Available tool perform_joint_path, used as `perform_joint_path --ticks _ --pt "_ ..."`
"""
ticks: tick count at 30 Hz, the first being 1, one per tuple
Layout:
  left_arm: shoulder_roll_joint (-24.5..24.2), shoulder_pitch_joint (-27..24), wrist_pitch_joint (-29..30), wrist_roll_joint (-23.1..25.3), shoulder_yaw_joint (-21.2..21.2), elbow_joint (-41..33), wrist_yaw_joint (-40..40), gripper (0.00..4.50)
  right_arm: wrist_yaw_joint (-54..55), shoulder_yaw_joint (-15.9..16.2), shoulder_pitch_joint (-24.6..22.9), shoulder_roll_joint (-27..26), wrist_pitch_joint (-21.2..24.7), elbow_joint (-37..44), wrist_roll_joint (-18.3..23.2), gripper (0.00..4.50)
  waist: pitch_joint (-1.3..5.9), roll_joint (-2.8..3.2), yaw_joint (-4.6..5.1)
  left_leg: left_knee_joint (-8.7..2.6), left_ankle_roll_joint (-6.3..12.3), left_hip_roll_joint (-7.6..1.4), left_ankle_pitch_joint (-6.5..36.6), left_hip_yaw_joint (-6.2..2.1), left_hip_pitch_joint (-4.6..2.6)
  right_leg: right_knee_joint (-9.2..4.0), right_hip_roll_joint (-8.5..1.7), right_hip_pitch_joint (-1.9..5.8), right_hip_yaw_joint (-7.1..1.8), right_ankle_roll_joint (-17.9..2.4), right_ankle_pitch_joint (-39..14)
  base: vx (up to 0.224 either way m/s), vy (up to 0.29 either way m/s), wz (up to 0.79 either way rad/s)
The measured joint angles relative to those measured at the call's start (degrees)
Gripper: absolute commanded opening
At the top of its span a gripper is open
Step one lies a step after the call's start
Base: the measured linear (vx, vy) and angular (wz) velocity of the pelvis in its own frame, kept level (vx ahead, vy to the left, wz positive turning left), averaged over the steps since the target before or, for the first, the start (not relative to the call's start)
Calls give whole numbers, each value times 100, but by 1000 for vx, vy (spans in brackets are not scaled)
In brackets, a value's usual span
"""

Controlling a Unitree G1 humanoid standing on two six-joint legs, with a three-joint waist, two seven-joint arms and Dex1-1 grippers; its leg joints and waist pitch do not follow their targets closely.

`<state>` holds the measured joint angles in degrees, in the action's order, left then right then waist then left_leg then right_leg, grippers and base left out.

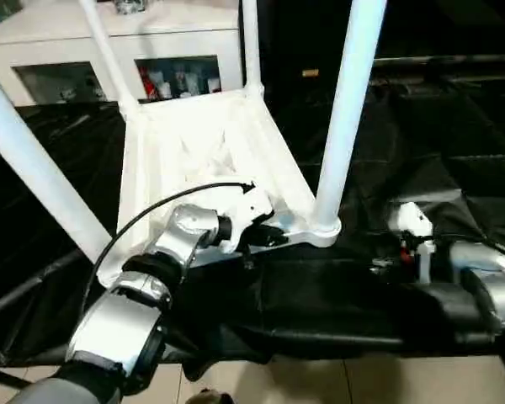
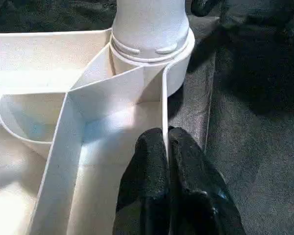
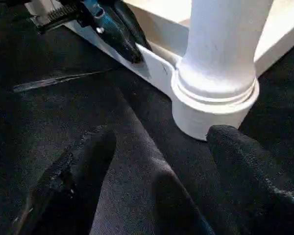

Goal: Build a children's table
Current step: Rotate leg to tighten, then rotate table base

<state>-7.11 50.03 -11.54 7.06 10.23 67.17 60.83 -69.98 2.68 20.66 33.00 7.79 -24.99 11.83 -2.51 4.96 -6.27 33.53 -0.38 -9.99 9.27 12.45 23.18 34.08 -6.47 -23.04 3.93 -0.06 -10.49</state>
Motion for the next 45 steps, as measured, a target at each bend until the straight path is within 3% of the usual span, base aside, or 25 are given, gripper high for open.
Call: perform_joint_path --ticks 4,6,9,15,19,26,31,37,40,45 --pt "13 -1 -68 11 33 -1 24 0 -38 2 -179 -2 209 392 161 339 1 3 -24 -1 0 0 1 0 2 -2 0 0 1 1 0 0 0 0" --pt "20 -2 -60 9 18 -1 13 44 -56 17 -271 -48 329 573 220 352 1 4 -24 -1 0 0 1 0 2 -2 0 0 1 1 0 0 0 0" --pt "44 -43 -8 -124 -109 -52 17 55 -78 182 -295 -185 425 648 231 352 -5 8 -23 1 0 0 1 0 3 0 0 0 1 0 0 0 0 0" --pt "54 -327 241 -692 -433 -1031 138 104 147 476 -232 -720 465 617 164 352 -4 8 -2 2 -1 -1 1 -1 2 3 0 -1 1 -1 1 0 0 0" --pt "-49 -854 654 -867 -485 -1879 156 138 497 522 -2 -963 466 393 72 352 -12 -4 -14 0 -2 -2 1 0 4 5 0 -6 1 -1 0 0 0 0" --pt "-462 -2909 2103 -1107 -495 -4790 -151 181 1005 562 361 -1470 351 -168 -56 352 -48 -95 6 -14 -8 -7 0 6 7 5 4 -19 -5 8 -5 0 0 0" --pt "-709 -3739 2953 -1309 -535 -6414 -336 222 1398 565 711 -1695 113 -698 -205 352 -96 -170 77 -23 -22 -6 -9 6 -8 0 10 -17 -18 17 -11 0 0 0" --pt "-949 -4474 3542 -1424 -633 -7406 -545 269 2425 404 1265 -1996 -287 -1621 -467 352 -137 -240 178 -33 -26 -1 -11 8 -16 2 15 -23 -29 41 -25 0 0 0" --pt "-1121 -4728 3673 -1476 -843 -7645 -637 301 2945 272 1489 -2107 -432 -2024 -543 352 -152 -277 180 -41 -29 -4 -14 7 -18 2 21 -23 -29 27 -17 0 0 0" --pt "-1545 -5202 3930 -1808 -1173 -8163 -571 329 3639 184 1848 -2271 -771 -2739 -604 352 -152 -284 297 -40 -31 -3 -15 9 -18 3 21 -26 -32 6 -4 0 0 0"
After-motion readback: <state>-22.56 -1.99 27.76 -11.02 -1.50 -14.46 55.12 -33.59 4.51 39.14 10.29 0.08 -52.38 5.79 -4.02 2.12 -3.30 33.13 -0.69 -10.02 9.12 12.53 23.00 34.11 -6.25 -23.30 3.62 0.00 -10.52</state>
